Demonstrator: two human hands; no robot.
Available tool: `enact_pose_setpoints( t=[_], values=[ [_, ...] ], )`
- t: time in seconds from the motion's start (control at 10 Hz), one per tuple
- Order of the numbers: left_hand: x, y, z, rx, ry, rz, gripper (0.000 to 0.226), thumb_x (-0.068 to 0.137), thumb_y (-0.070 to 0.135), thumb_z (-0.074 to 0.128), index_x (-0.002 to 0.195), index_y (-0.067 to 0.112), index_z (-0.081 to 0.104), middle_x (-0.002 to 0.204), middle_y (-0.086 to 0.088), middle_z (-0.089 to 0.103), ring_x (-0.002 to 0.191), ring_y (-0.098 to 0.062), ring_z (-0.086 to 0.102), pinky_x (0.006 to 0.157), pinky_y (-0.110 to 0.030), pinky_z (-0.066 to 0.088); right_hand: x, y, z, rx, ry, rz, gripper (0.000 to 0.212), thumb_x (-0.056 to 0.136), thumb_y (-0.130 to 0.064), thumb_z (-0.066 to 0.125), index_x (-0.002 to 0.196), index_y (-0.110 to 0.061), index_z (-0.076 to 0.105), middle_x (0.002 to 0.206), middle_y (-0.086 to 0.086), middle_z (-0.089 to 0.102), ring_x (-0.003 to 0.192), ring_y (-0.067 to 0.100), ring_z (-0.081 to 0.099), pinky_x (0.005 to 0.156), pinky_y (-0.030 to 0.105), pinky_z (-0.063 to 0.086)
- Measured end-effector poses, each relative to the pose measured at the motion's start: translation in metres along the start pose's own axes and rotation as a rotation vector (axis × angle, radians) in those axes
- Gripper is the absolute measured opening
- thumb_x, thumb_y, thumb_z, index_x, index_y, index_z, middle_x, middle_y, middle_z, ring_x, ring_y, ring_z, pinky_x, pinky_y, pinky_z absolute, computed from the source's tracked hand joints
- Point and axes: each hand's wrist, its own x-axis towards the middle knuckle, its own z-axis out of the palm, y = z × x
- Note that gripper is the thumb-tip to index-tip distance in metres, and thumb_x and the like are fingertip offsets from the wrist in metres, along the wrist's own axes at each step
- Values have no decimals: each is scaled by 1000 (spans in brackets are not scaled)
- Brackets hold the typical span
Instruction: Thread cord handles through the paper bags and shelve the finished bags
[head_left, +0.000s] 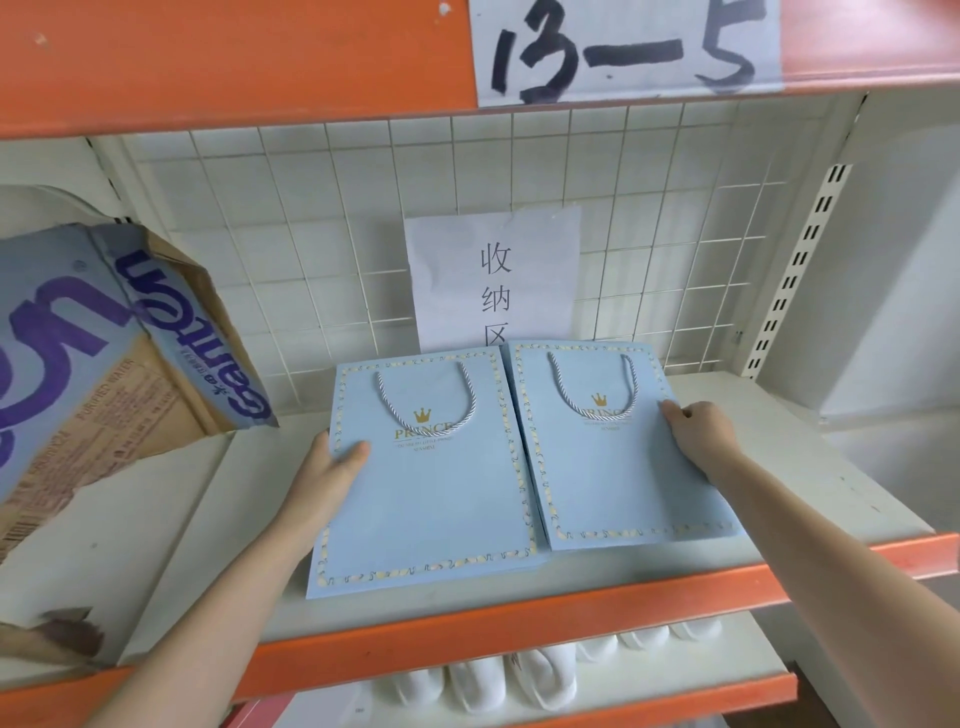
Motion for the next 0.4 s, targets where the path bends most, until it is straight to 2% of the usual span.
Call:
enact_pose_setpoints(
  t=[0.1,0.2,0.3,0.4],
  values=[
    [5,-3,-2,47,9,-1,31,93,28,58,117,11,49,112,-7,63,99,-26,62,92,-47,49,-3,-2,0,-118,10,-18,43,100,-38,35,77,-3,48,74,10,49,75,29,48,62,32,34],
    [5,0,-3,148,-18,-5,38,90,38,59,115,10,49,114,-10,62,99,-27,62,90,-48,49,-8,-6,-6,-274,42,-17,45,99,-45,29,86,-7,49,87,11,53,83,30,48,75,35,35],
    [-3,11,-2,348,168,183,37,95,28,52,123,4,50,126,-15,56,115,-32,54,93,-41,44,-9,-9,-18,-252,166,-111,45,100,-41,28,83,-5,50,89,18,58,79,33,52,69,36,38],
    [-42,41,-3,217,469,622,33,96,20,43,122,3,55,122,-11,57,115,-24,53,100,-36,39,-30,-17,-39,144,452,-310,33,97,-22,35,77,-8,58,77,15,62,78,36,58,66,37,43]
  ],
)
